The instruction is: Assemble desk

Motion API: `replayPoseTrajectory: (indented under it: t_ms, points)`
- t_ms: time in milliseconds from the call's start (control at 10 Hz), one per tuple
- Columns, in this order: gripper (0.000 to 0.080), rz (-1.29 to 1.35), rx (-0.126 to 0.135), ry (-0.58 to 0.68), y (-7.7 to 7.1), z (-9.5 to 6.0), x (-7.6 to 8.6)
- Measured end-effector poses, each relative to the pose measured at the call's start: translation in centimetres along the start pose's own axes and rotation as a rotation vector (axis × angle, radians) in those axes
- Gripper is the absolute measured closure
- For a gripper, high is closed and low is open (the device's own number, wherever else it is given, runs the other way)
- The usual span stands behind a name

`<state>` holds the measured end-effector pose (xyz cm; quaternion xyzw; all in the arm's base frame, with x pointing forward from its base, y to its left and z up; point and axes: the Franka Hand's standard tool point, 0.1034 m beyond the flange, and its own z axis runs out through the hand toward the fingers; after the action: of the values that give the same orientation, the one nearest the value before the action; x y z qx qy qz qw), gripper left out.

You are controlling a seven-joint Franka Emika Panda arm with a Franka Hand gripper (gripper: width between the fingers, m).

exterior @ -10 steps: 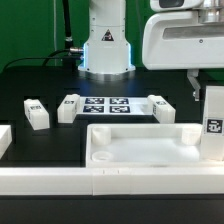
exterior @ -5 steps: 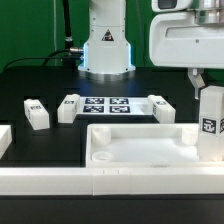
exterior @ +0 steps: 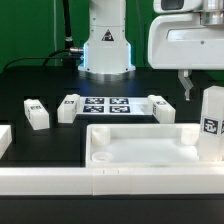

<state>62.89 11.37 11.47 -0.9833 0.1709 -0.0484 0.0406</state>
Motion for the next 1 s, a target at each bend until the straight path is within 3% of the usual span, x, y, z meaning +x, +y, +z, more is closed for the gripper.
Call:
replayPoseTrajectory:
  t_ms: [1000]
  points:
    - [0.0150,-0.922,-0.007,-0.031,0.31,0.19,0.48]
